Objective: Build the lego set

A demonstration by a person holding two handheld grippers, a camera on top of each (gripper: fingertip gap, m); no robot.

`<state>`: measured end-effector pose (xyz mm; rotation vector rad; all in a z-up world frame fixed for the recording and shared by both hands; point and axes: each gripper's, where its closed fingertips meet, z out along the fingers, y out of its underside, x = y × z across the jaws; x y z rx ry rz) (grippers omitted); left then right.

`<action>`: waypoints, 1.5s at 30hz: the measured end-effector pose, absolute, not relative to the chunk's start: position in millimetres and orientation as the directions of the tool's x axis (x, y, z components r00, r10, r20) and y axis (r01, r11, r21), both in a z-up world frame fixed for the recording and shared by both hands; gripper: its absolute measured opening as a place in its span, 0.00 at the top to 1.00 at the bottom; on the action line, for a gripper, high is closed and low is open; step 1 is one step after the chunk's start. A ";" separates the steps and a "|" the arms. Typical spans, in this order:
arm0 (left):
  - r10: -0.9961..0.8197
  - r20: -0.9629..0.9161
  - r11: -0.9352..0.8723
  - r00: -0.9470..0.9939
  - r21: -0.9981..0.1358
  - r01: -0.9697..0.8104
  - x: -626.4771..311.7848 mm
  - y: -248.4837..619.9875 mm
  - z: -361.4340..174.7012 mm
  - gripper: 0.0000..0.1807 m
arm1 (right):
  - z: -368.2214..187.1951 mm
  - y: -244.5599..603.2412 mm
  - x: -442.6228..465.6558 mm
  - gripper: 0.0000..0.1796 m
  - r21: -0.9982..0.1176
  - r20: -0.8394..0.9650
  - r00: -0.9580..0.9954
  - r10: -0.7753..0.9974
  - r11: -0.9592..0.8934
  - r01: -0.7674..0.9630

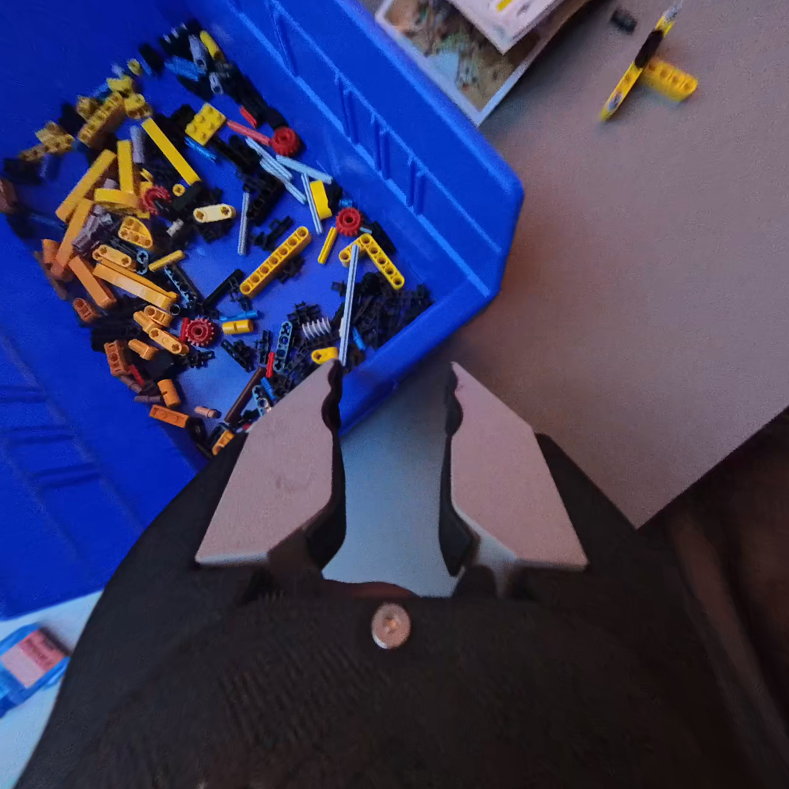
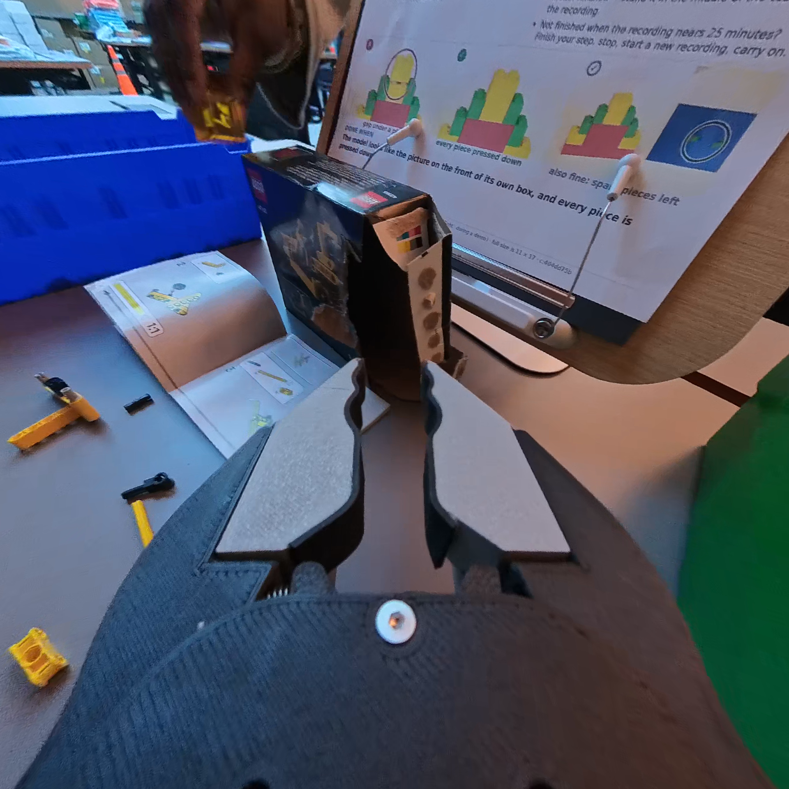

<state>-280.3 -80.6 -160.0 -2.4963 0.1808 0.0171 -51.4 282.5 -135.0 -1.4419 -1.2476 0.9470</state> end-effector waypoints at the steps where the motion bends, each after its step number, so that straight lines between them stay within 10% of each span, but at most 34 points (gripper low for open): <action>1: -0.103 -0.044 -0.766 0.994 -0.633 -0.107 -276.7 -79.5 -151.6 0.75 | -134.1 280.9 -50.5 0.87 -0.975 0.028 0.170 0.985 -0.010 0.223; 31: -0.090 -0.019 -0.551 0.996 -0.832 -0.065 -136.5 -88.3 -167.6 0.78 | -133.0 186.3 61.8 0.73 -0.979 -0.005 0.399 0.917 -0.086 0.185; 45: -0.176 -0.002 -0.517 0.984 -0.851 -0.094 -139.4 -66.2 -165.7 0.77 | -139.0 144.2 43.0 0.77 -0.968 -0.021 0.206 0.978 -0.071 0.240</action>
